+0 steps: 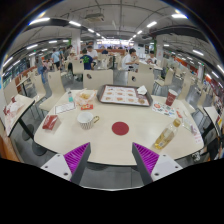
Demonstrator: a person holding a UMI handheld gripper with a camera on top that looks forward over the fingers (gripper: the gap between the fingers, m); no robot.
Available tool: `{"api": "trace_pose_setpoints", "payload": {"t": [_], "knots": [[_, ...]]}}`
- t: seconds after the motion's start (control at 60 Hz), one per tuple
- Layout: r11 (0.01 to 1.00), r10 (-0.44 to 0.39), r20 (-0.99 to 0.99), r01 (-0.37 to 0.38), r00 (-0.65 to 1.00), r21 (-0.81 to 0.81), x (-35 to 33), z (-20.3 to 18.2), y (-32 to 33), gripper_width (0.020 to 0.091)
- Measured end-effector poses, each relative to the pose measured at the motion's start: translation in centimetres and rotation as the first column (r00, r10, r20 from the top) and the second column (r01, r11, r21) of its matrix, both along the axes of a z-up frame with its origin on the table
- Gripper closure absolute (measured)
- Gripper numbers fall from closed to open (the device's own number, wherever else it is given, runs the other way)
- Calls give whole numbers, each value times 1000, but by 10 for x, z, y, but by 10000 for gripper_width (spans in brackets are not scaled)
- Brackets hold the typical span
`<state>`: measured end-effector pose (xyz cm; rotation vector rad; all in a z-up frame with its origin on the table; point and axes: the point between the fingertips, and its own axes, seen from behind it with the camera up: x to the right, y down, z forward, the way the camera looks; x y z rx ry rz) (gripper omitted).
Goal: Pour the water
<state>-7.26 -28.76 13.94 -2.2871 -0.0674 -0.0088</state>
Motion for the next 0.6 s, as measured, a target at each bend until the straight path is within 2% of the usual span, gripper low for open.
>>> {"api": "trace_pose_setpoints", "payload": {"t": [0.017, 0.083, 0.1, 0.117, 0.383, 0.6], "knots": [[1000, -4, -1, 4, 1000, -2, 0, 16, 7, 252], [1000, -19, 0, 19, 1000, -8, 22, 21, 10, 253], [1000, -25, 0, 25, 1000, -9, 14, 5, 1, 253], [1000, -26, -2, 26, 1000, -10, 41, 1, 1, 253], [995, -100, 21, 100, 995, 2, 164, -44, 0, 252], [985, -118, -39, 122, 992, 125, 233, -63, 60, 250]]}}
